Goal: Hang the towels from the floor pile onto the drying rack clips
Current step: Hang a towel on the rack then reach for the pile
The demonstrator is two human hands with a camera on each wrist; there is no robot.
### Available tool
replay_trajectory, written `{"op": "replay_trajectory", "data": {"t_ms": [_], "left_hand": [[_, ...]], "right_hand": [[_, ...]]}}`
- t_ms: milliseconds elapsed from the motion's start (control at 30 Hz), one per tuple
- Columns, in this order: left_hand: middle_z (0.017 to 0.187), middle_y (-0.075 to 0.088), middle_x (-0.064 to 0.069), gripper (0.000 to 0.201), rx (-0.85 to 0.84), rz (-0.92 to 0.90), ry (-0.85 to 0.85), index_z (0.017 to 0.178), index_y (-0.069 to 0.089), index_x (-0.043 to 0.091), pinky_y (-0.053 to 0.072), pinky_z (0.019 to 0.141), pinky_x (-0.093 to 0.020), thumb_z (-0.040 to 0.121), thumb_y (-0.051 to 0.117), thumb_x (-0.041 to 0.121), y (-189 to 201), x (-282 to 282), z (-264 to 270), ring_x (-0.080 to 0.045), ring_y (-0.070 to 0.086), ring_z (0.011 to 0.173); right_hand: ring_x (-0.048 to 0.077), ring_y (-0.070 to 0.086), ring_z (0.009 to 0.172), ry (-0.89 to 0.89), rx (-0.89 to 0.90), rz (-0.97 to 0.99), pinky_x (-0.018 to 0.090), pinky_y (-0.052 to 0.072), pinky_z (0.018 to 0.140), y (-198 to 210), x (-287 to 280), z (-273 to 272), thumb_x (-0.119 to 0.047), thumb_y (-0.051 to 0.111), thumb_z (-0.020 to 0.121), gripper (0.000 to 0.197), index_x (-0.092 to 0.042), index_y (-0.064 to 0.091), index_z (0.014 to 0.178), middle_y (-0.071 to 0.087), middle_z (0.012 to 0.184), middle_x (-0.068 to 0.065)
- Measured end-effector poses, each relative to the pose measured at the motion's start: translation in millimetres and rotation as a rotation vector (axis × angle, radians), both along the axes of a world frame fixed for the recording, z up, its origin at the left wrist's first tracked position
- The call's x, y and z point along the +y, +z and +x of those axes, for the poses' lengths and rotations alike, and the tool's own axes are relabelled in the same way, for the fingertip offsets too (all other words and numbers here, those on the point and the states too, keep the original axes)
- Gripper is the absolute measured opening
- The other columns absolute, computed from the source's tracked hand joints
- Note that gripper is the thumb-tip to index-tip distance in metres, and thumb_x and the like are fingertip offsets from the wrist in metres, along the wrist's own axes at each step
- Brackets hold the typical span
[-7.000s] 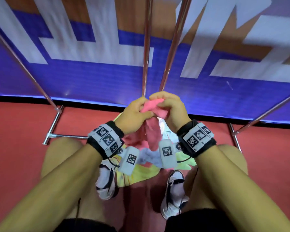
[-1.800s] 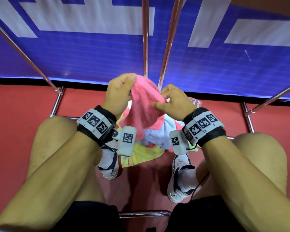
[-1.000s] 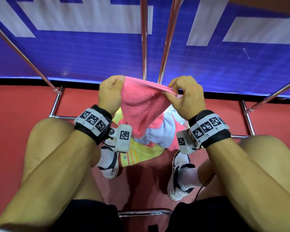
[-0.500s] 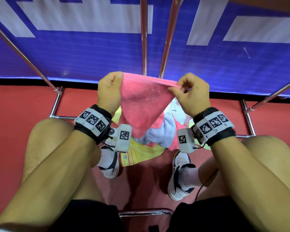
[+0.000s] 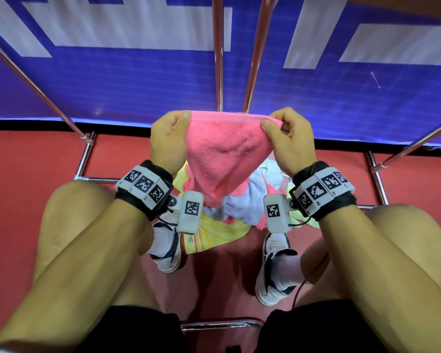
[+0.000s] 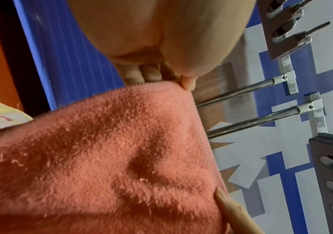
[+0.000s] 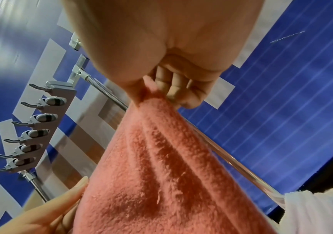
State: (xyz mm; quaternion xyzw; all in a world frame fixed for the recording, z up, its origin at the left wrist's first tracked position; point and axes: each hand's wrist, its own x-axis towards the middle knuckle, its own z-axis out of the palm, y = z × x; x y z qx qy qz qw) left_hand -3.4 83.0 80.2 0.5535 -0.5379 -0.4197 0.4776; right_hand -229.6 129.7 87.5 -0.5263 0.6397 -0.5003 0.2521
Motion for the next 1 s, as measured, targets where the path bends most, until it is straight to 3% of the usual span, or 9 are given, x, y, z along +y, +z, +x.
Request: {"op": "replay_trajectory", "data": {"t_ms": [100,267,367,433,533,600,767,900,1000], "left_hand": [[0.067,0.059,-0.001,0.036,0.002,0.001,0.011,0.089,0.070,-0.003,0.047,0.062,-0.034,0.098,0.056,0.029,0,4,-3,-0.016,0.052,0.063],[0.062,0.036,-0.009,0.051,-0.038,-0.018,0.007,0.066,0.045,-0.013,0.029,0.054,-0.031,0.097,0.058,0.025,-1,12,-12,-0.018,0.031,0.059],[0.063,0.035,-0.009,0.053,-0.038,0.019,0.016,0.067,0.048,-0.008,0.038,0.054,-0.037,0.090,0.059,0.038,-1,16,-19,-0.019,0.032,0.061],[0.061,0.034,-0.008,0.049,-0.081,0.007,-0.023,0.064,0.048,-0.006,0.038,0.053,-0.039,0.092,0.058,0.034,-1,21,-25,-0.018,0.032,0.060],[0.053,0.039,0.011,0.042,-0.121,0.002,-0.084,0.055,0.052,0.013,0.031,0.052,-0.029,0.093,0.059,0.028,1,31,-36,-0.011,0.033,0.054],[0.048,0.036,0.010,0.042,-0.153,0.002,-0.106,0.051,0.047,0.022,0.029,0.050,-0.028,0.091,0.059,0.027,4,35,-43,-0.010,0.032,0.050],[0.062,0.068,0.017,0.018,-0.074,0.003,-0.152,0.082,0.075,0.023,0.043,0.060,-0.015,0.094,0.062,0.021,12,41,-51,0.004,0.058,0.060],[0.072,0.074,0.005,0.019,-0.009,0.013,-0.149,0.083,0.075,0.031,0.056,0.070,-0.034,0.094,0.064,0.019,13,38,-49,-0.008,0.064,0.067],[0.078,0.075,-0.010,0.015,0.057,0.047,-0.193,0.091,0.080,0.025,0.056,0.075,-0.053,0.092,0.065,0.027,10,35,-47,-0.019,0.065,0.070]], "right_hand": [[0.007,0.040,0.053,-0.044,0.085,0.012,0.025,0.037,0.059,1,1,0,-0.022,0.063,0.082,0.002,-0.023,0.062,0.080,0.049,0.058,0.000],[0.011,0.043,0.052,-0.030,0.114,0.112,0.025,0.039,0.067,0,3,7,-0.014,0.061,0.081,0.018,-0.024,0.059,0.096,0.044,0.050,-0.008],[0.024,0.052,0.051,0.038,0.045,0.154,0.026,0.045,0.059,3,5,16,-0.011,0.059,0.081,0.020,-0.028,0.054,0.091,0.049,0.052,0.000],[0.027,0.057,0.047,0.110,-0.048,0.181,0.023,0.044,0.047,4,7,22,-0.007,0.055,0.083,0.023,-0.029,0.050,0.086,0.053,0.053,0.009],[0.028,0.058,0.044,0.220,-0.171,0.226,0.022,0.039,0.038,8,9,32,0.002,0.047,0.087,0.023,-0.021,0.048,0.084,0.056,0.050,0.009],[0.029,0.059,0.046,0.285,-0.235,0.244,0.024,0.041,0.039,9,9,37,0.006,0.043,0.088,0.025,-0.018,0.048,0.082,0.056,0.051,0.007],[0.027,0.066,0.057,0.344,-0.322,0.260,0.037,0.055,0.052,9,9,40,0.002,0.043,0.074,0.025,-0.011,0.061,0.085,0.062,0.066,0.021],[0.021,0.069,0.060,0.366,-0.291,0.243,0.038,0.059,0.059,9,10,38,0.013,0.048,0.087,0.026,-0.008,0.061,0.094,0.068,0.070,0.018],[0.023,0.066,0.055,0.373,-0.247,0.237,0.030,0.054,0.048,8,10,37,0.005,0.054,0.093,0.014,-0.009,0.057,0.094,0.069,0.076,0.023]]}}
